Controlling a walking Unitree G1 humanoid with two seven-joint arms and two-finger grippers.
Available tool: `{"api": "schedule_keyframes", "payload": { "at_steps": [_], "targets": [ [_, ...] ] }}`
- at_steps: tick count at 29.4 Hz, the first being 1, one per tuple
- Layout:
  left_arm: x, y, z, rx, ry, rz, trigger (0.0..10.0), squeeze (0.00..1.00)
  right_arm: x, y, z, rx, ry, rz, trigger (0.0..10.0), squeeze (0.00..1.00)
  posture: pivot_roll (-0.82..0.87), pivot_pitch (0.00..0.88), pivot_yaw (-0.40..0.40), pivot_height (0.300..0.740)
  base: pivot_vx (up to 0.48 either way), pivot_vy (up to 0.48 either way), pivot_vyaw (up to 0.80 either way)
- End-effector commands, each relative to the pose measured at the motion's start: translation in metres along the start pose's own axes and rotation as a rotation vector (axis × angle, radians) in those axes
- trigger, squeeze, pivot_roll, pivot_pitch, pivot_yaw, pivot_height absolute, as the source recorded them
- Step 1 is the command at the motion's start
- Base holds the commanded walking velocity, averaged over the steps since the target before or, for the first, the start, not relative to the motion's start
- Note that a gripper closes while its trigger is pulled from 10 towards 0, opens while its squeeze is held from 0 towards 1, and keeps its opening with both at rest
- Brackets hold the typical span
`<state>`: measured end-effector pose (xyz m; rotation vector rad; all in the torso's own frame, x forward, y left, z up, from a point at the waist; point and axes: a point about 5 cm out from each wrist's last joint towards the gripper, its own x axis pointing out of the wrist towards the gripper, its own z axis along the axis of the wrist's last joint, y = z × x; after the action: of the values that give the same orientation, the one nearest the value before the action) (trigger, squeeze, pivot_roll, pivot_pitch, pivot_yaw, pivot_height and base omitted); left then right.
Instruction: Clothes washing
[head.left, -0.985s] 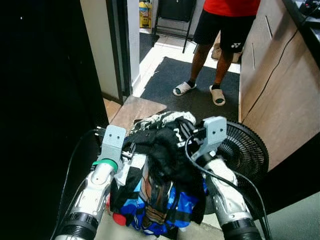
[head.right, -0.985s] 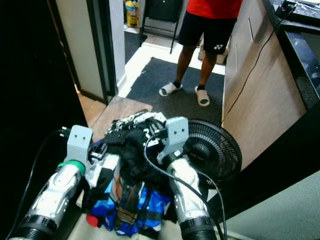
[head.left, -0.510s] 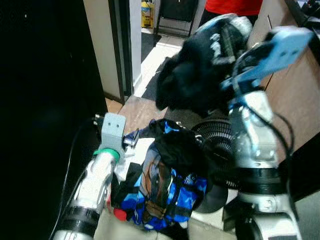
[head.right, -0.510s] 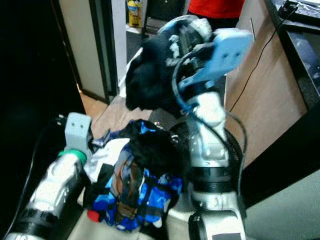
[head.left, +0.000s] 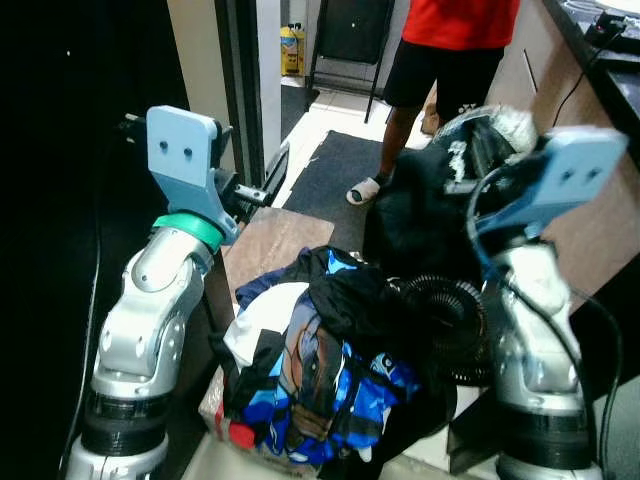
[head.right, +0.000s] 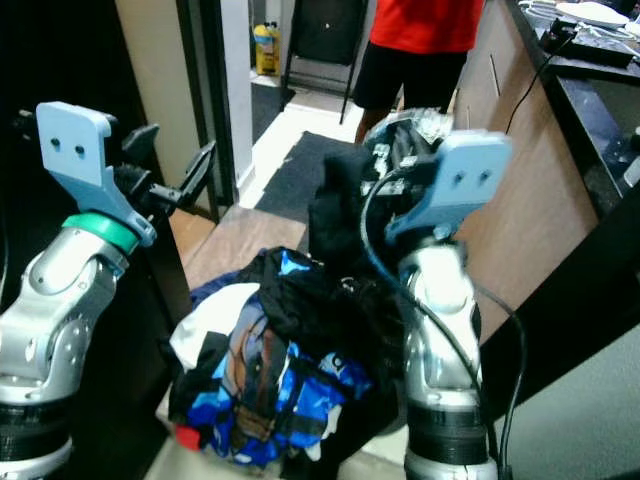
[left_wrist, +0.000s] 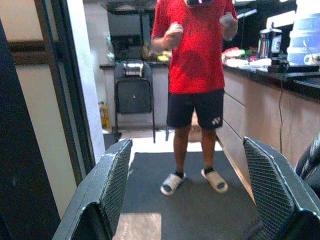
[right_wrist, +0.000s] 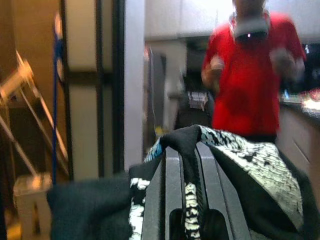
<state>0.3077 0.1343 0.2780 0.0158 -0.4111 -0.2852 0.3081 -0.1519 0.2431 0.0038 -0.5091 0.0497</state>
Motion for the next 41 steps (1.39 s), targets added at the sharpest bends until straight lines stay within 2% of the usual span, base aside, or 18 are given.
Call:
{"api": "schedule_keyframes", "payload": {
  "at_steps": [1, 10, 15, 19, 30, 41],
  "targets": [
    [-0.002, -0.002, -0.004, -0.003, 0.026, 0.001, 10.0, 0.00, -0.001, 0.003, 0.002, -0.007, -0.020, -0.006, 10.0, 0.00, 0.13, 0.000, 0.028, 0.740, 0.000, 0.000, 0.00],
    [0.004, 0.001, -0.003, -0.020, 0.064, 0.014, 10.0, 0.00, -0.001, 0.015, 0.000, 0.001, -0.006, 0.014, 10.0, 0.00, 0.12, 0.000, 0.040, 0.740, 0.000, 0.000, 0.00],
    [0.004, 0.003, -0.001, -0.028, 0.069, 0.021, 10.0, 0.00, -0.003, 0.013, -0.002, 0.003, 0.011, -0.014, 10.0, 0.00, 0.12, 0.000, 0.045, 0.740, 0.000, 0.000, 0.00],
    [0.005, 0.003, -0.001, -0.027, 0.076, 0.023, 10.0, 0.00, -0.001, 0.006, -0.005, 0.004, 0.024, -0.064, 10.0, 0.00, 0.12, 0.000, 0.050, 0.740, 0.000, 0.000, -0.80],
    [0.004, 0.005, 0.001, -0.016, 0.095, 0.019, 10.0, 0.00, -0.002, 0.002, -0.007, 0.015, 0.038, -0.116, 10.0, 0.00, 0.13, 0.000, 0.068, 0.740, 0.000, 0.000, -0.80],
    [0.011, 0.011, 0.008, 0.006, 0.081, 0.015, 10.0, 0.00, 0.000, 0.000, -0.006, 0.023, 0.028, -0.145, 10.0, 0.00, 0.13, 0.000, 0.092, 0.740, 0.000, 0.000, -0.80]
  ]
}}
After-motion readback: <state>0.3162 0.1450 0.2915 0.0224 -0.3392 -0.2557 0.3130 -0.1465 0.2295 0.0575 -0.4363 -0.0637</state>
